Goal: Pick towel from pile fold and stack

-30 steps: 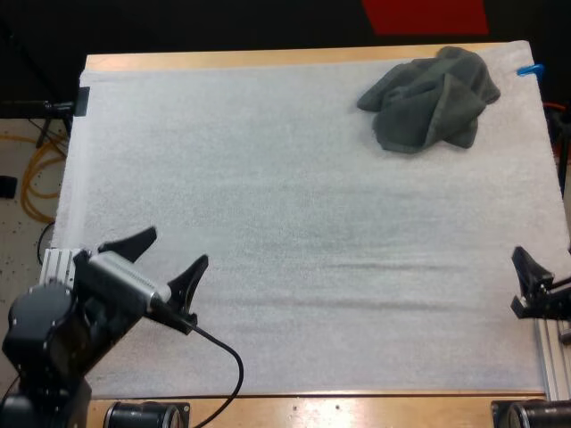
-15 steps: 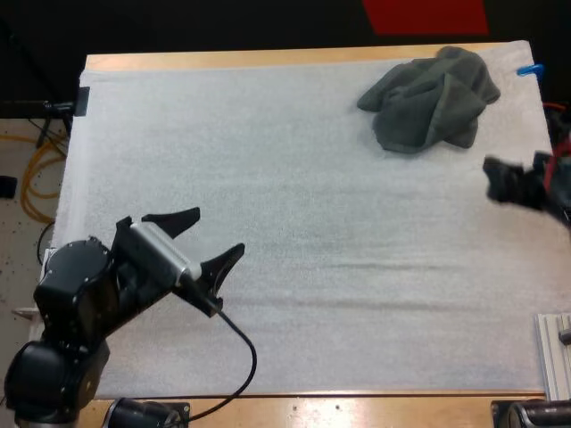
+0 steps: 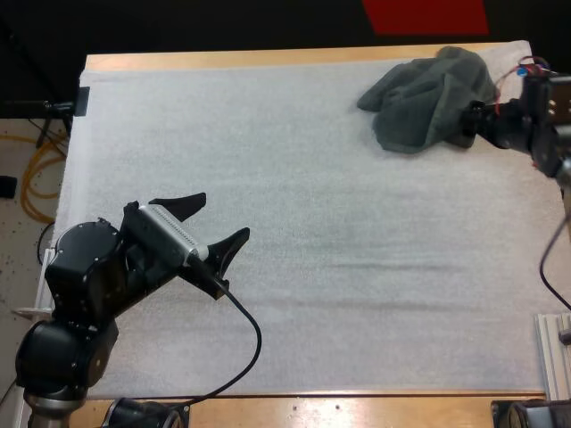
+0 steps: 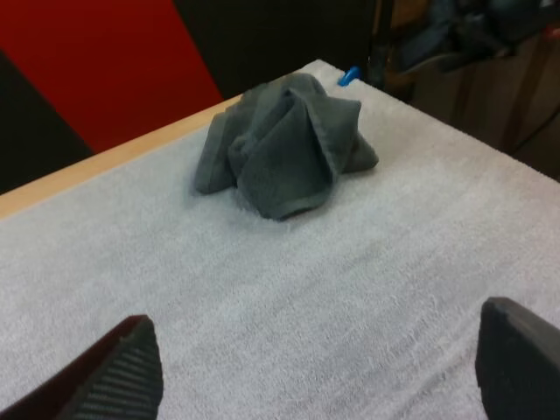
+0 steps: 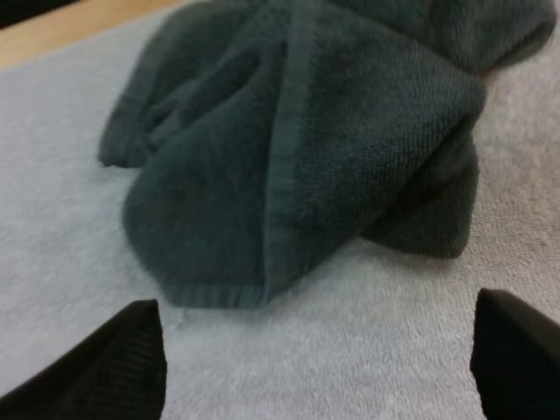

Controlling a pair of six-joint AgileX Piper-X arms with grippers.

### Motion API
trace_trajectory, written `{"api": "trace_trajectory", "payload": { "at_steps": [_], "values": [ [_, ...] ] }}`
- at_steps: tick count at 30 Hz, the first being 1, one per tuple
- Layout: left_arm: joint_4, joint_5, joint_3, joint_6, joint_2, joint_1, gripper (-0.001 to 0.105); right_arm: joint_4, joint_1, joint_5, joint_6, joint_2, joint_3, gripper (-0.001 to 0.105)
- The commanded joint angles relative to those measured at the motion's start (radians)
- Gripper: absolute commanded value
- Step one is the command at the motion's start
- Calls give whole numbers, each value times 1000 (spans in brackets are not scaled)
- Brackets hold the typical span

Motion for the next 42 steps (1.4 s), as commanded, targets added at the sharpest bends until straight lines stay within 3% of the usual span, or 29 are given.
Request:
{"api": "trace_trajectory", "payload": {
  "at_steps": [1, 10, 15, 18, 21, 22, 25, 27, 28, 31, 33, 42],
  "values": [
    [-13, 7, -5, -7, 4, -5, 72, -8, 0, 3, 16, 24, -22, 70],
    [-13, 7, -5, -15, 8, -5, 72, -64, 0, -56, 155, 306, -146, 70],
    [-13, 7, -5, -15, 8, -5, 72, -180, 0, -159, 315, 414, -178, 70],
    [-13, 7, -5, -15, 8, -5, 72, -260, 0, -171, 445, 446, -179, 70],
    [-13, 7, -5, -15, 8, -5, 72, -315, 0, -185, 497, 461, -179, 65],
    [-13, 7, -5, -15, 8, -5, 72, -324, 0, -185, 497, 461, -179, 59],
    [-16, 7, -5, -15, 8, -5, 72, -341, 0, -201, 496, 460, -179, 30],
    [-21, 7, -5, -15, 8, -5, 72, -341, 0, -267, 496, 458, -188, 3],
    [-25, 7, -5, -15, 8, -5, 72, -341, -3, -289, 494, 457, -191, -1],
    [-35, 7, -5, -15, 8, -5, 72, -341, -3, -395, 451, 445, -208, 0],
    [-35, 7, -5, -13, 8, -5, 72, -341, 1, -434, 369, 411, -210, 0],
    [-76, 7, -5, -13, 8, -5, 72, -283, 34, -399, 54, 124, -210, 0]
  ]
}}
